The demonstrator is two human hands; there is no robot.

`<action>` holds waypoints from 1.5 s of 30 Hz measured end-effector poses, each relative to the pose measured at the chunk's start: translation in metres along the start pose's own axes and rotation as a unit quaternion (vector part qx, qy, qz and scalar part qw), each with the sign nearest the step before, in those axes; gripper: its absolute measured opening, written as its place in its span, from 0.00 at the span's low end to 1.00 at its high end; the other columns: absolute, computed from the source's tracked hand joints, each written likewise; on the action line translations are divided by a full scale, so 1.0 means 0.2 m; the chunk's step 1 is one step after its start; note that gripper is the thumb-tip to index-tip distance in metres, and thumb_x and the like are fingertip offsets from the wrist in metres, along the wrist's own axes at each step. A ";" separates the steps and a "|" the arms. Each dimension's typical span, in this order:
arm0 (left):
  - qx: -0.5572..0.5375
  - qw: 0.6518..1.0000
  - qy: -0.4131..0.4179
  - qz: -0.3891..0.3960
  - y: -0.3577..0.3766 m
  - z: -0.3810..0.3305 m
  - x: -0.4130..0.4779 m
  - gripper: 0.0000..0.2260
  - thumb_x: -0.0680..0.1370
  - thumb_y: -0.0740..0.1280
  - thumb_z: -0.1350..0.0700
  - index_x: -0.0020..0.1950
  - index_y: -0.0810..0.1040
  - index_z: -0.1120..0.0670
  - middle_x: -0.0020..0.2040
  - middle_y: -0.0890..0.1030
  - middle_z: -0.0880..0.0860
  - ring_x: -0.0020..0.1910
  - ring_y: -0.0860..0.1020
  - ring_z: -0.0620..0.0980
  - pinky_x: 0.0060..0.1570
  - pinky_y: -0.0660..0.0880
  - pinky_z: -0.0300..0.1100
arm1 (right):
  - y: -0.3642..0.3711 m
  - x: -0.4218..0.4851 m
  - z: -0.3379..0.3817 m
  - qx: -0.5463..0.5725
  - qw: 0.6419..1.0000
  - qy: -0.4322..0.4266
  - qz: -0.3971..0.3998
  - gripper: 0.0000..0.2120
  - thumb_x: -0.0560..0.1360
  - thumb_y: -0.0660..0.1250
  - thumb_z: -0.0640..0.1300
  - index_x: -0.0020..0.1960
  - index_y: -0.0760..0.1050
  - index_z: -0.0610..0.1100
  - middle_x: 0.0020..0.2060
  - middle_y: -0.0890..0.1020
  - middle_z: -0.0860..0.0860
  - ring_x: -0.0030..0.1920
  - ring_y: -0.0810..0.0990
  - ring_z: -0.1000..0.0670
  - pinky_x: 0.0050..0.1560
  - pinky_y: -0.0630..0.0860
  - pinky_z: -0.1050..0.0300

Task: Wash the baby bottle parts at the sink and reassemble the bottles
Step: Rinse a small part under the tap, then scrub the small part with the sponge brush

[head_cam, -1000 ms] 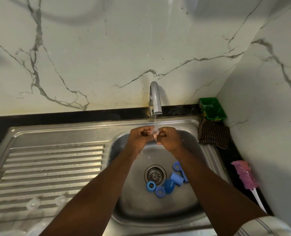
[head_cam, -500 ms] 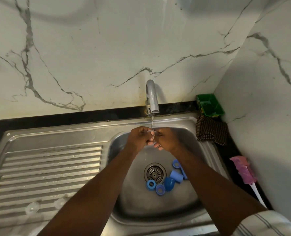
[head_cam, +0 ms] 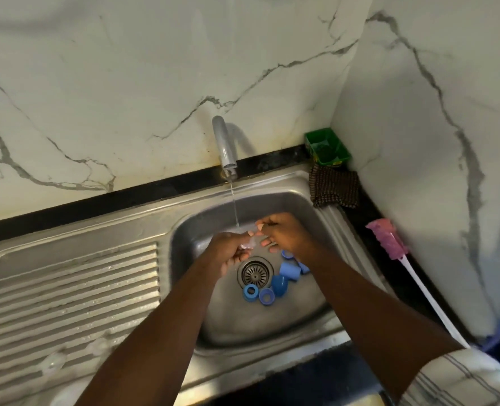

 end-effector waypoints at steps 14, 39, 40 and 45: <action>-0.061 0.979 -0.065 0.184 0.76 0.14 -0.31 0.10 0.83 0.64 0.55 0.57 0.78 0.62 0.56 0.83 0.62 0.41 0.79 0.49 0.37 0.79 0.36 | -1.09 -0.86 -0.48 -0.368 0.840 0.124 -0.378 0.10 0.79 0.62 0.42 0.57 0.79 0.47 0.52 0.82 0.46 0.51 0.82 0.42 0.48 0.78 0.49; -0.245 0.953 0.168 0.068 0.16 -0.15 -0.51 0.08 0.78 0.69 0.66 0.56 0.80 0.60 0.50 0.86 0.56 0.48 0.83 0.51 0.48 0.82 0.40 | -0.51 -0.85 0.07 -0.105 0.947 -0.179 -0.244 0.04 0.77 0.69 0.43 0.44 0.75 0.47 0.29 0.82 0.53 0.27 0.76 0.58 0.34 0.70 0.61; -0.237 0.953 0.183 0.055 0.12 -0.17 -0.52 0.08 0.77 0.69 0.67 0.54 0.80 0.59 0.48 0.86 0.56 0.48 0.83 0.52 0.49 0.82 0.42 | -0.44 -0.85 0.11 -0.082 0.952 -0.190 -0.226 0.04 0.78 0.68 0.41 0.45 0.76 0.46 0.30 0.82 0.52 0.27 0.77 0.58 0.33 0.71 0.61; -0.151 0.959 0.238 -0.006 -0.06 -0.22 -0.58 0.11 0.74 0.74 0.66 0.55 0.81 0.61 0.50 0.85 0.60 0.53 0.83 0.61 0.63 0.77 0.57 | -0.18 -0.82 0.21 -0.036 0.962 -0.205 -0.179 0.03 0.78 0.68 0.38 0.46 0.77 0.45 0.30 0.83 0.52 0.25 0.74 0.58 0.30 0.70 0.60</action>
Point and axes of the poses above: each hand's wrist, its own x-axis towards the middle knuckle, its own y-axis out of the palm, z = x × y, the point moved 10 cm from there along x, towards the middle knuckle
